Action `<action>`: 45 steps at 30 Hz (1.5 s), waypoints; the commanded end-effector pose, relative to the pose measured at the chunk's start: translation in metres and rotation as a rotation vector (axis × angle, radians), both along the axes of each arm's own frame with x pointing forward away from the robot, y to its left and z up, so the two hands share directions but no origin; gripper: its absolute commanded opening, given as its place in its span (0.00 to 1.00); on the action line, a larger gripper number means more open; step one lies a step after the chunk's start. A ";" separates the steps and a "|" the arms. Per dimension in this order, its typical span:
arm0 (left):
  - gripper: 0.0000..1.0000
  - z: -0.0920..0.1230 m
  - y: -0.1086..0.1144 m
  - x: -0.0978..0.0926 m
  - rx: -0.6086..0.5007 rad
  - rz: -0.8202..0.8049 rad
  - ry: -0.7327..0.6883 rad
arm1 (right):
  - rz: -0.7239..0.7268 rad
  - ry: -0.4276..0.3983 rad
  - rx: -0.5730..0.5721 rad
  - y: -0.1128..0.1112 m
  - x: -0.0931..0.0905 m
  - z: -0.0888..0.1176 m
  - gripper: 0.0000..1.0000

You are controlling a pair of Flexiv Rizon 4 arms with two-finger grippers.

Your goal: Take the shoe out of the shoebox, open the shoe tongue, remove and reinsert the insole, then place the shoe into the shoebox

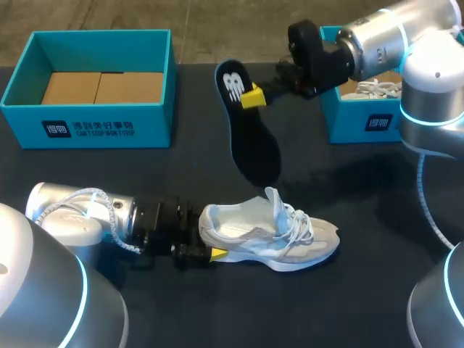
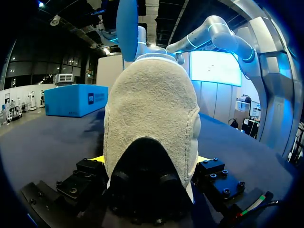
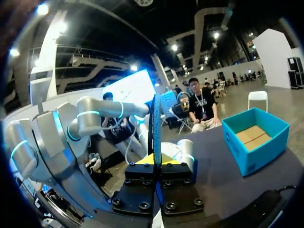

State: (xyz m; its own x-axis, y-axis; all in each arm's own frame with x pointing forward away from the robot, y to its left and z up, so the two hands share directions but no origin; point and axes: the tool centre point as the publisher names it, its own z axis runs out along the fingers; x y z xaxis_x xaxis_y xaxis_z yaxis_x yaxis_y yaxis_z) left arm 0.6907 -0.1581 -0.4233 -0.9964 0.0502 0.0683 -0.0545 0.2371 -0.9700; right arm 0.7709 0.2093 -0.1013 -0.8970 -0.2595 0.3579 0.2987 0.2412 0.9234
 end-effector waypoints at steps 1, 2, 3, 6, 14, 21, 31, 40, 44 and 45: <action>0.00 -0.004 0.000 0.000 0.004 0.000 0.001 | -0.041 -0.013 0.001 -0.008 -0.008 0.023 0.00; 0.00 -0.004 0.000 0.000 0.004 0.000 0.001 | -0.048 -0.013 0.003 -0.011 -0.009 0.028 0.00; 0.00 -0.004 0.000 0.000 0.004 0.000 0.001 | -0.063 -0.002 0.011 -0.014 -0.009 0.032 0.00; 0.00 -0.004 0.000 0.000 0.004 0.000 0.001 | -0.088 0.028 0.037 -0.025 -0.013 0.043 0.00; 0.00 -0.004 0.000 0.000 0.004 0.000 0.001 | -0.153 0.086 0.045 -0.054 -0.027 0.067 0.00; 0.00 -0.004 0.000 0.000 0.004 0.000 0.001 | -0.176 0.087 0.030 -0.062 -0.031 0.071 0.00; 0.00 -0.004 0.000 0.000 0.004 0.000 0.001 | -0.176 0.087 0.030 -0.062 -0.031 0.071 0.00; 0.00 -0.004 0.000 0.000 0.004 0.000 0.001 | -0.303 0.053 0.051 -0.089 -0.048 0.096 0.00; 0.00 -0.004 0.000 0.000 0.004 0.000 0.001 | -0.348 0.068 0.041 -0.105 -0.059 0.093 0.00; 0.00 -0.004 0.000 0.000 0.004 0.000 0.001 | -0.357 0.075 0.042 -0.110 -0.062 0.092 0.00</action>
State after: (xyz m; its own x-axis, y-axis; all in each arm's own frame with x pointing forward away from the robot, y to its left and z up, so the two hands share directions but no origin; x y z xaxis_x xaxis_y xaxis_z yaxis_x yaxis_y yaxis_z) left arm 0.6908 -0.1579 -0.4235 -0.9964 0.0500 0.0683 -0.0546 0.2374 -0.9699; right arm 0.7349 0.1169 -0.0079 -0.9055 -0.0294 0.4232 0.4193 0.0906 0.9033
